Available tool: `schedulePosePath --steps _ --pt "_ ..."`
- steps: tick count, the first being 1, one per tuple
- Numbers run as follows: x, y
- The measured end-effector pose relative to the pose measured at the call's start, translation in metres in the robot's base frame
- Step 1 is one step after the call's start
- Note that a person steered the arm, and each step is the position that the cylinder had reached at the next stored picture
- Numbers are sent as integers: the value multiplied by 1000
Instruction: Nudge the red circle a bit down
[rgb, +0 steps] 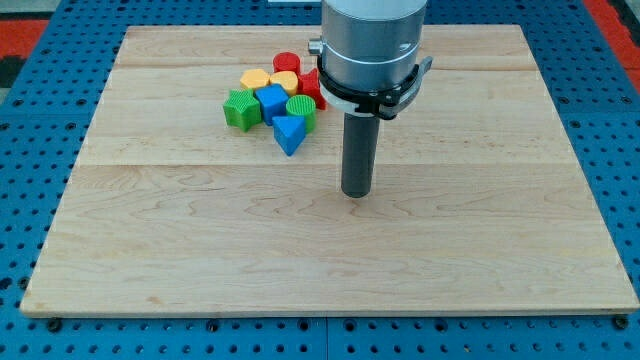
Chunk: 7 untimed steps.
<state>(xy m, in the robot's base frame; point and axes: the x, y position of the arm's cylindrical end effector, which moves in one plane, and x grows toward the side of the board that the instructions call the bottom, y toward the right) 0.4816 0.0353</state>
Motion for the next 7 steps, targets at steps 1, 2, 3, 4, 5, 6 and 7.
schedulePosePath --steps 1,2,3,4,5,6,7 --pt "0 0" --pt "0 0" --pt "4 0" --pt "-55 65" --pt "-135 151" --pt "-184 105" --pt "-172 37"
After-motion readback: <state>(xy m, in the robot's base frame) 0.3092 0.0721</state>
